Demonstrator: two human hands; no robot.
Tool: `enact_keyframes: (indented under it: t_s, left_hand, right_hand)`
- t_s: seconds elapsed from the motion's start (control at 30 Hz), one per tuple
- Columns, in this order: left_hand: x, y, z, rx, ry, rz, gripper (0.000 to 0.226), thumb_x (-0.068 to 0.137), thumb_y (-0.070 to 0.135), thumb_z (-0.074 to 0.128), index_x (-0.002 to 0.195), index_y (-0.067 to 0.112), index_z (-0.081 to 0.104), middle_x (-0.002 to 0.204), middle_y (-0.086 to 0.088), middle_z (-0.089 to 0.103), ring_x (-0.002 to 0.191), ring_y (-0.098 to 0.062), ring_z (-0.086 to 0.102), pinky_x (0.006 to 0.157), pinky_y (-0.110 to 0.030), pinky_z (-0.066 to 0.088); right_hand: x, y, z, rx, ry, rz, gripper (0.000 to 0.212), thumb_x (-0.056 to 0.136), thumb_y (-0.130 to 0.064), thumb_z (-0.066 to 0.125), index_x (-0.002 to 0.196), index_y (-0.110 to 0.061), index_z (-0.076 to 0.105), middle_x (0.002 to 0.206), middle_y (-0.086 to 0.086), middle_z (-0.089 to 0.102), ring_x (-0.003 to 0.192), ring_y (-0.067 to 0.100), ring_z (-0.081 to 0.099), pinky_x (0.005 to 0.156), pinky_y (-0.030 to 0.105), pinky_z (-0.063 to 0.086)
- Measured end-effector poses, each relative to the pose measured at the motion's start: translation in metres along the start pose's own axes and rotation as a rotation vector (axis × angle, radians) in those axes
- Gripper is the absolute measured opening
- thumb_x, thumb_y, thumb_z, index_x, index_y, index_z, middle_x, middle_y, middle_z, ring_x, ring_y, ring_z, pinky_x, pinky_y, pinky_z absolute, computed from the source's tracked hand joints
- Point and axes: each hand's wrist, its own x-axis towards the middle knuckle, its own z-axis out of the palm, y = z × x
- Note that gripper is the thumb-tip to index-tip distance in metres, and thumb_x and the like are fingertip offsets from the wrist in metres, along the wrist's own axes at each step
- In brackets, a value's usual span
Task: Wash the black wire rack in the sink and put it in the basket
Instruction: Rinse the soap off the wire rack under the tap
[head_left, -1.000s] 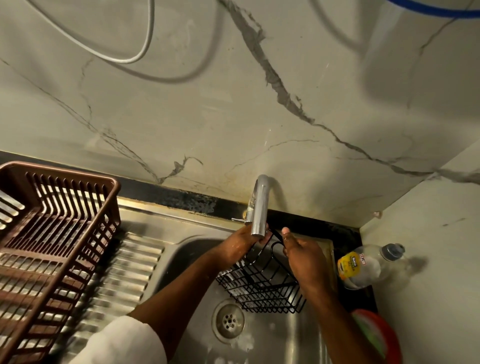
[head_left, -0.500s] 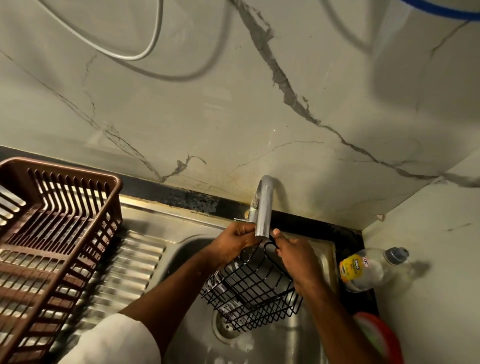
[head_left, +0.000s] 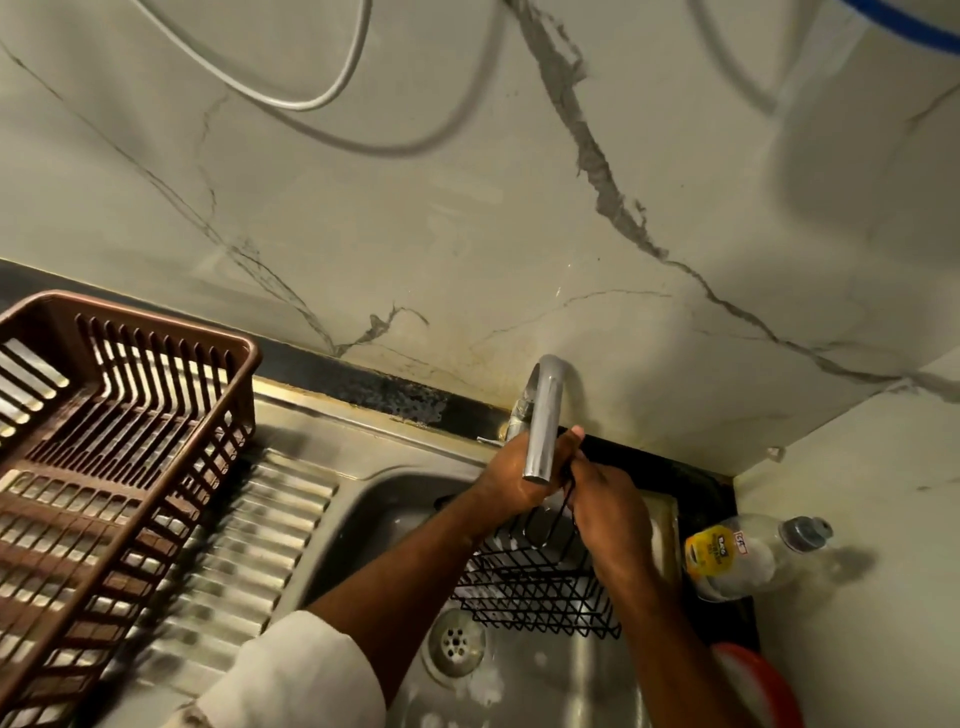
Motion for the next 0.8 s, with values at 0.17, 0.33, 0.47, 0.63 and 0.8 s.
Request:
enact_keyframes:
  t_s: [0.17,0.33,0.47,0.63,0.8]
  left_hand:
    - [-0.017,-0.01,-0.009,-0.029,-0.107,0.016,0.038,0.104,0.051,0.05,0.091,0.019,0.067,0.084,-0.007,0.069,0.082,-0.026,0.067,0.082,-0.047,0.058]
    - [-0.033,-0.038,-0.036,0.207,-0.151,-0.081,0.025,0.096,0.062,0.039,0.1,0.053,0.063,0.104,0.008,0.061,0.099,-0.013,0.06,0.094,-0.044,0.054]
    - [-0.037,-0.021,-0.029,0.282,-0.202,-0.084,0.044,0.102,0.062,0.034,0.127,0.032,0.053,0.122,-0.001,0.055,0.119,-0.026,0.054,0.107,-0.051,0.048]
    - [-0.035,-0.005,-0.013,0.157,-0.24,-0.037,0.046,0.093,0.078,0.037,0.122,0.045,0.051,0.123,0.003,0.055,0.107,-0.021,0.055,0.089,-0.031,0.051]
    - [-0.054,-0.013,-0.023,0.214,-0.152,0.114,0.043,0.106,0.056,0.034,0.145,0.041,0.044,0.136,0.006,0.055,0.118,-0.01,0.056,0.098,-0.029,0.052]
  right_hand:
    - [-0.004,0.005,-0.012,0.165,-0.039,-0.11,0.031,0.084,-0.057,0.054,0.066,-0.04,0.073,0.062,-0.009,0.07,0.07,0.019,0.067,0.075,0.047,0.052]
    - [-0.002,0.004,-0.019,0.101,0.022,-0.173,0.046,0.092,-0.047,0.065,0.052,-0.025,0.057,0.041,-0.007,0.042,0.047,0.016,0.04,0.056,0.04,0.039]
    - [-0.006,0.003,-0.01,0.039,0.053,-0.148,0.041,0.094,-0.047,0.06,0.062,-0.022,0.061,0.047,-0.002,0.05,0.049,0.018,0.048,0.057,0.037,0.042]
    - [-0.005,-0.005,-0.012,0.094,0.045,-0.09,0.038,0.098,-0.037,0.058,0.062,-0.027,0.066,0.064,-0.005,0.068,0.069,0.018,0.067,0.077,0.042,0.055]
    - [-0.006,-0.01,-0.015,0.082,0.039,-0.085,0.036,0.097,-0.037,0.06,0.065,-0.021,0.069,0.065,0.001,0.07,0.067,0.018,0.067,0.072,0.043,0.056]
